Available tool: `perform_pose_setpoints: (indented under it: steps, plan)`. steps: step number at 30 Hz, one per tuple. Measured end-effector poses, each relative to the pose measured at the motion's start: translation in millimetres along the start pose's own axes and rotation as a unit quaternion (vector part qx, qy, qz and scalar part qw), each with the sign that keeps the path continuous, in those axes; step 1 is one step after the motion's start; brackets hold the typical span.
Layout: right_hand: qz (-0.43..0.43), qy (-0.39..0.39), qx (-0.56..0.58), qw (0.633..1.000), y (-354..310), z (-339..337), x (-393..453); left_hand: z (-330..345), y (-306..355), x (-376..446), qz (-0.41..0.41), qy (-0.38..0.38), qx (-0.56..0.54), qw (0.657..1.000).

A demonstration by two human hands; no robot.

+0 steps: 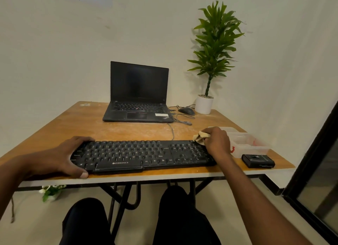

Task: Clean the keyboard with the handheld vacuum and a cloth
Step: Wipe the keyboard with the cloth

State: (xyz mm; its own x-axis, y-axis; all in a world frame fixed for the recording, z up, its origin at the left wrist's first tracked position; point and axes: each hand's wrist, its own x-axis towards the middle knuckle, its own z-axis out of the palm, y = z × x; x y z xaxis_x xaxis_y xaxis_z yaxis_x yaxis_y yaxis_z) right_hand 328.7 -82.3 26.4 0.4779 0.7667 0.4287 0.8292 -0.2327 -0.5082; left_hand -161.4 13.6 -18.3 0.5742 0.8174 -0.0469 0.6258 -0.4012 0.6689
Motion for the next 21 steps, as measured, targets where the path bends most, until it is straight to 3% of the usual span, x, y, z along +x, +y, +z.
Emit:
perform_pose_setpoints:
  steps: [8, 12, 21]
  plan:
    - [-0.016, -0.033, -0.017, 0.999, 13, -13, -14, 7, 13, -9, -0.008, -0.017, -0.008, 1.000]
    - [-0.008, -0.019, 0.001, 1.000, 30, -32, -41, 4, 26, -14, -0.040, -0.049, -0.024, 0.998]
    - [-0.028, -0.008, 0.008, 1.000, 16, -28, -35, 5, 37, -17, -0.043, -0.035, -0.025, 0.998]
